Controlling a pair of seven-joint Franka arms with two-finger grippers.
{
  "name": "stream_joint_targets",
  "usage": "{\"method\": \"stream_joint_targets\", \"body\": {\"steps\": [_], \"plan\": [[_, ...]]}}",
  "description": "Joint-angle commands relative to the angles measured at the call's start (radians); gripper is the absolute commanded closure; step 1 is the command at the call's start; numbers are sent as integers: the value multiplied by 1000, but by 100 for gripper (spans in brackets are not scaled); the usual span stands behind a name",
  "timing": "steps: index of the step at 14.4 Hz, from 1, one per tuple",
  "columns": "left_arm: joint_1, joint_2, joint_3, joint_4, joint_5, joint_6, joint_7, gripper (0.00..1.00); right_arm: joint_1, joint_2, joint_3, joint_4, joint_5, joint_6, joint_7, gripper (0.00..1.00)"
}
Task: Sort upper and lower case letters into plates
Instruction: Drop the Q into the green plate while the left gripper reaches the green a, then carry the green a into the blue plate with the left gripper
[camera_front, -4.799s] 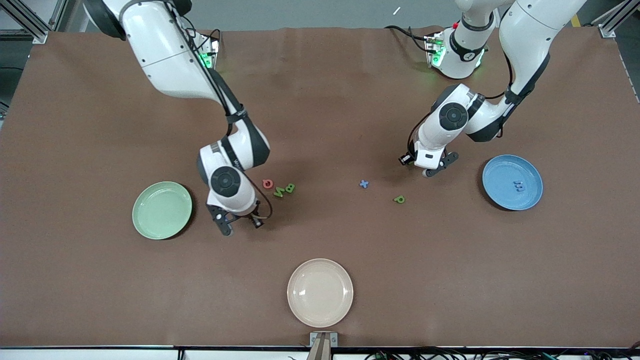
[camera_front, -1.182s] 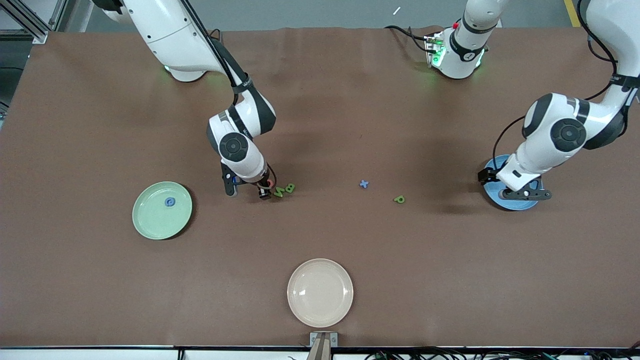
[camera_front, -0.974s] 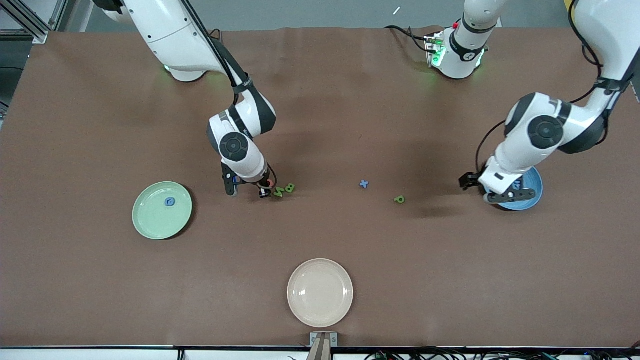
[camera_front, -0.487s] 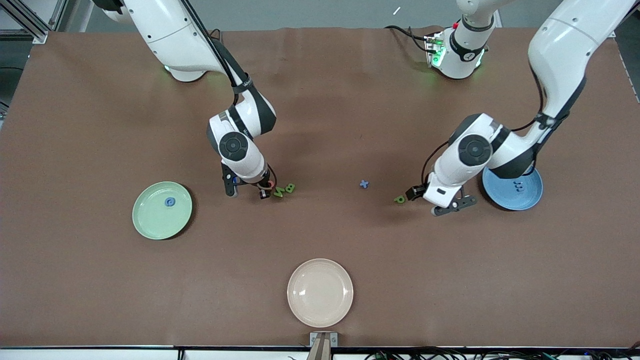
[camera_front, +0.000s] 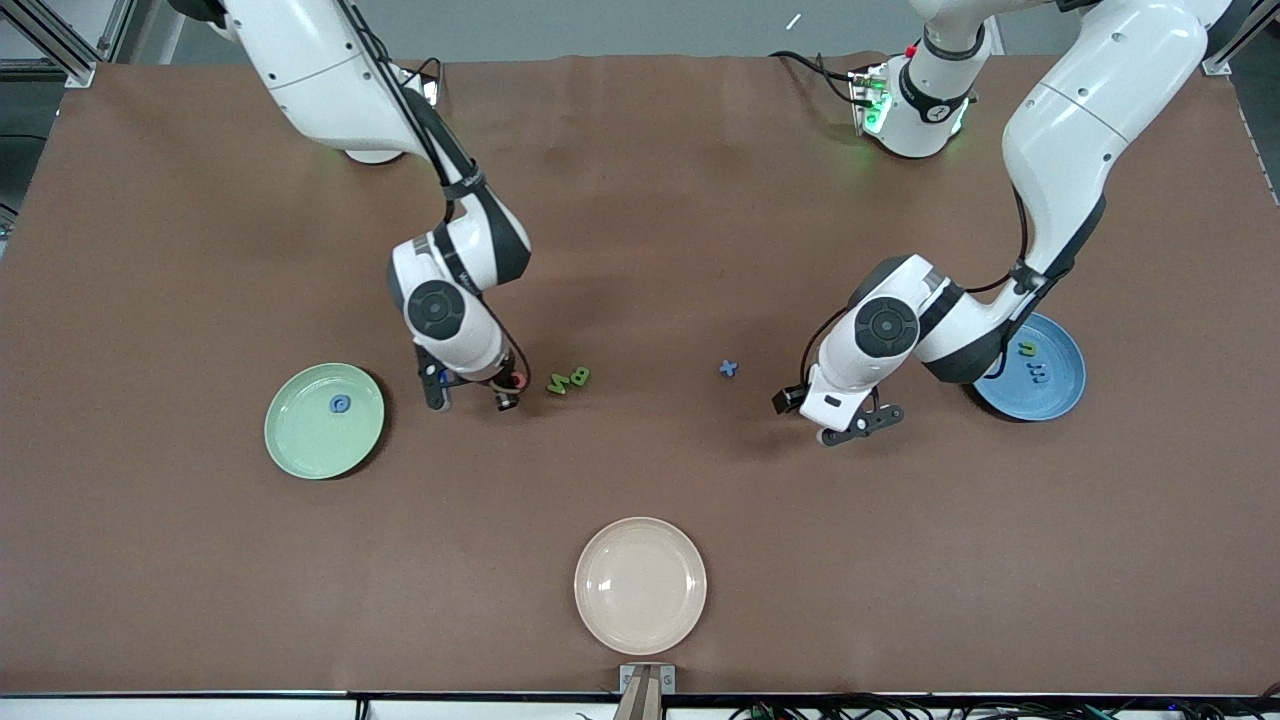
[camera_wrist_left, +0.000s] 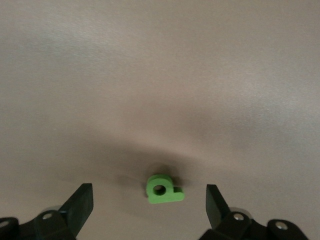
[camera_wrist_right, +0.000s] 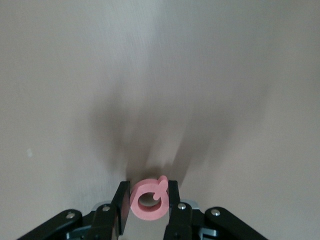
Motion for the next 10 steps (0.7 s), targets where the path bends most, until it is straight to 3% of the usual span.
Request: {"method": "stream_joint_targets", "body": {"steps": [1,5,10], "plan": [[-36,28,27,34,28,18,-16,1,-150,-102,16,-17,-4,-90,-218,100],[-65,39,48,36,28,18,-17,3,-282,-154,16,-18,-4,-181,-461,100],[-63,43,50,22,32,18,-17,29,-385,-140,14,-26,-15,-130,-593,100]]}}
